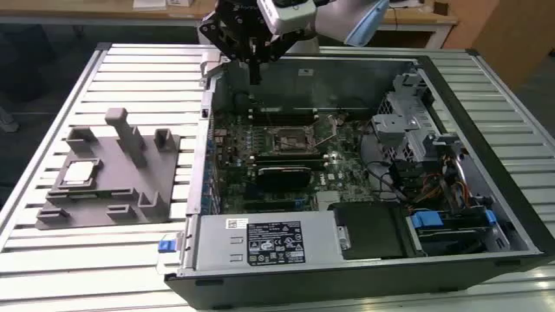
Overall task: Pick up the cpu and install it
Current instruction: 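Reach for the cpu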
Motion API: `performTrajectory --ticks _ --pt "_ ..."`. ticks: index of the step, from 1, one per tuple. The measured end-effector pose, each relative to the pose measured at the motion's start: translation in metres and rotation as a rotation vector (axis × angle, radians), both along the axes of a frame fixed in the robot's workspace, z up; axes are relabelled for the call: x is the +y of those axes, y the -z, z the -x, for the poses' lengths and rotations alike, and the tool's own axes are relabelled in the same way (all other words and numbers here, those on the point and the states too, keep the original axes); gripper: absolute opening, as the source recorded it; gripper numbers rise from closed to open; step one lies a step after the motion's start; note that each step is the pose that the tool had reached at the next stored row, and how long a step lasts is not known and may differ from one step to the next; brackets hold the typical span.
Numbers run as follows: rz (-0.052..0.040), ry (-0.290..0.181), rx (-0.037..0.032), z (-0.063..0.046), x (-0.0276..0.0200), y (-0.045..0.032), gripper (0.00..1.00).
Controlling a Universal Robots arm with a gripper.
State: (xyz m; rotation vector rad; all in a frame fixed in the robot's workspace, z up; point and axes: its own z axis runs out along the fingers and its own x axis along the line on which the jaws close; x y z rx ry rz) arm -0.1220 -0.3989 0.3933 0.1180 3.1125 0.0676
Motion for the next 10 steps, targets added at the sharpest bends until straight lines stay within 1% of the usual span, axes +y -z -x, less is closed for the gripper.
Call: performTrajectory --ticks 4,10 --pt "0.0 0.0 0.0 0.0 0.0 0.0 0.11" --pt "0.0035 0.0 0.0001 0.0021 0.0 0.0001 0.11"
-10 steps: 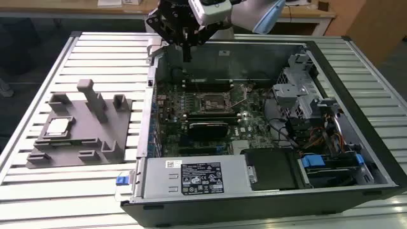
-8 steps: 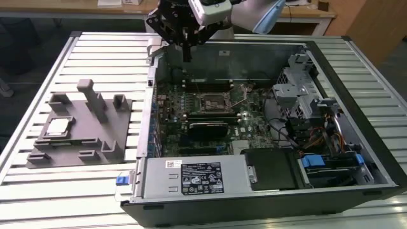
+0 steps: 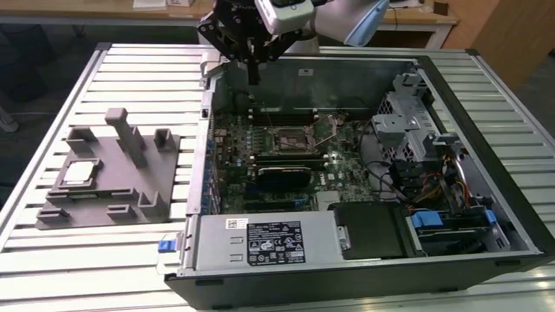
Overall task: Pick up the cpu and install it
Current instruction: 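Reach for the cpu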
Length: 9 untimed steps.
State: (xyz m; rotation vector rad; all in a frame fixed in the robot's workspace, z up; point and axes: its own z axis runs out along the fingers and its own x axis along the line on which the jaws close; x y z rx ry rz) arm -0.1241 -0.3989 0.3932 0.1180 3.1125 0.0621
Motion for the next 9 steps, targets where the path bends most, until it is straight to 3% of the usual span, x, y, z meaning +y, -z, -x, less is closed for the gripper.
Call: performTrajectory --ticks 9 --pt "0.0004 0.0 0.0 0.0056 0.0 0.0005 0.11"
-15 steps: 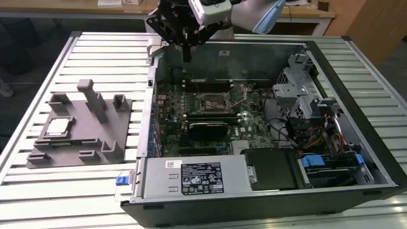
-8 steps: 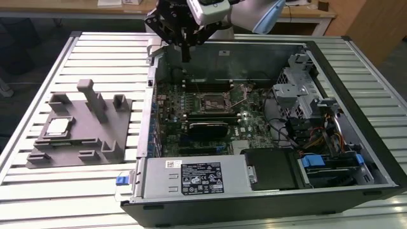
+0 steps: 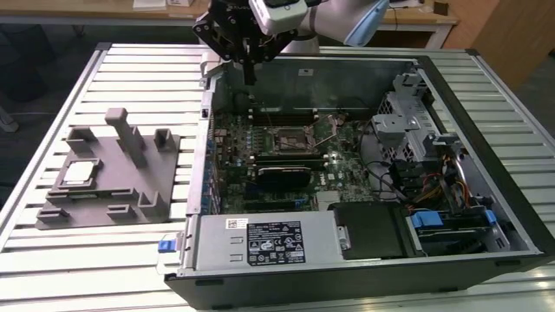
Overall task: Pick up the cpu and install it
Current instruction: 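Reach for the cpu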
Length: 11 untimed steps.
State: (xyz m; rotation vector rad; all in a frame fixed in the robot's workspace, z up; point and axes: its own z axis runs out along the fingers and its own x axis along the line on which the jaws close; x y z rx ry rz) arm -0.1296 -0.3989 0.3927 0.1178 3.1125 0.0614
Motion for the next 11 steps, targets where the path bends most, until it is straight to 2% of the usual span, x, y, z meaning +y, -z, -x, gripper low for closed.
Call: performTrajectory --ticks 11 --pt "-0.0001 0.0 -0.0001 0.0059 0.0 0.0002 0.11"
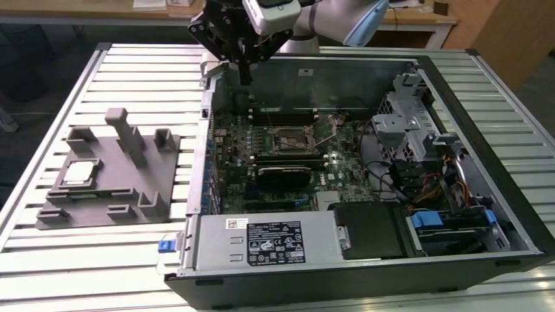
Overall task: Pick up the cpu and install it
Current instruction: 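Reach for the cpu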
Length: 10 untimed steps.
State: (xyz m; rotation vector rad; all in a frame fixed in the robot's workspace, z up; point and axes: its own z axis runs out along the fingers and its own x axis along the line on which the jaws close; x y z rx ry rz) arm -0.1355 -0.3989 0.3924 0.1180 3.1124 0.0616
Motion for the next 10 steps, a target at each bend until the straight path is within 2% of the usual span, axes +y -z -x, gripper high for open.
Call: performTrajectory --ticks 10 --pt "0.0001 0.0 0.0001 0.0079 0.0 0.0002 0.11"
